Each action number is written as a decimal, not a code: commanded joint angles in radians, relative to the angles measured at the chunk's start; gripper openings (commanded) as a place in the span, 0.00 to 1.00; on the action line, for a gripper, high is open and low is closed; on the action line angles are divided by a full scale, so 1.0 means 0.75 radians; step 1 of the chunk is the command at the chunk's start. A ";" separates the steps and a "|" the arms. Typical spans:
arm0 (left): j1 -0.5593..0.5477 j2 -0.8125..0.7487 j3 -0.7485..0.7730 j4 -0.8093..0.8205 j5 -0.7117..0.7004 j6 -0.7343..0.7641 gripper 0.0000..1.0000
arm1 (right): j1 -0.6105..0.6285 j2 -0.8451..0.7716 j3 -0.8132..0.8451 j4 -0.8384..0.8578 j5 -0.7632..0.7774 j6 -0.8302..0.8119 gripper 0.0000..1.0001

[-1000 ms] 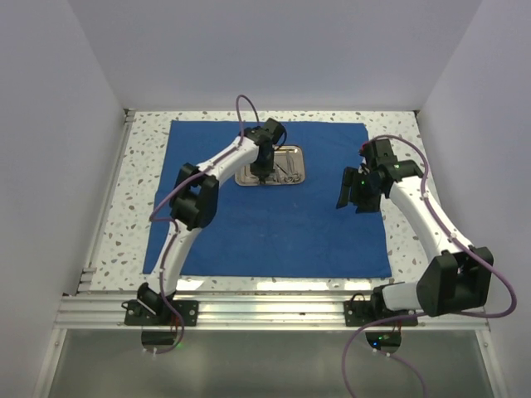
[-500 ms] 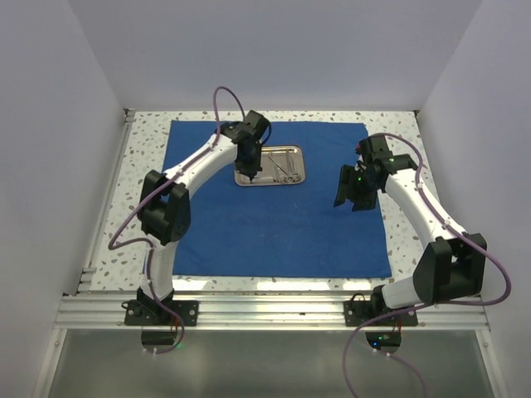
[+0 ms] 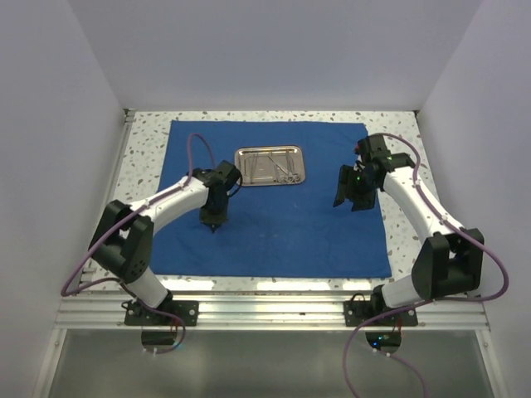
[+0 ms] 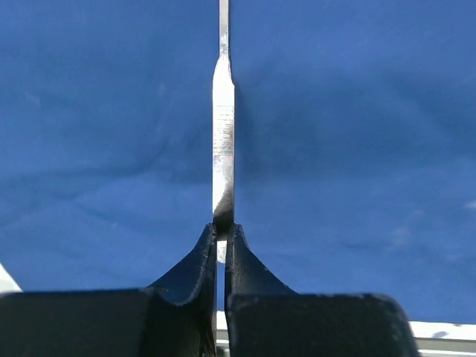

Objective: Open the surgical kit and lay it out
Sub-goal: Place the medical item in the surgical kit, then pick up the medical item from the container, then place the medical item in the surgical kit, then adjust the medical item in the surgical kit.

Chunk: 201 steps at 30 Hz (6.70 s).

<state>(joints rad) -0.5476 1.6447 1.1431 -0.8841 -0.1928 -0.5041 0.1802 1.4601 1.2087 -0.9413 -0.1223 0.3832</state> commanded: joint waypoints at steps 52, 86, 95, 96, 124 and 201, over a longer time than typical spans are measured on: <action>0.186 -0.127 0.092 -0.132 0.143 0.122 0.89 | 0.371 1.399 1.473 -0.048 0.083 0.045 0.34; 0.252 -0.125 -0.021 -0.050 0.167 0.204 0.88 | 0.459 1.420 1.313 -0.085 0.110 0.060 0.00; 0.250 -0.103 0.014 -0.042 0.179 0.206 0.88 | 0.457 1.254 1.419 -0.107 0.081 0.062 0.00; 0.252 -0.101 0.018 -0.040 0.183 0.204 0.88 | 0.457 1.236 1.432 -0.109 0.079 0.066 0.00; 0.444 0.022 0.580 -0.044 0.104 0.124 1.00 | 0.802 0.755 0.947 0.171 -0.244 0.299 0.00; 0.491 -0.170 0.331 -0.010 0.200 0.097 0.96 | 0.848 1.156 1.091 -0.162 -0.140 -0.007 0.00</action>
<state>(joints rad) -0.1844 1.5387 1.3598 -0.8783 -0.0170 -0.4271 0.8539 2.4378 2.0861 -1.0096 -0.3264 0.4553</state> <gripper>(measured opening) 0.964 0.008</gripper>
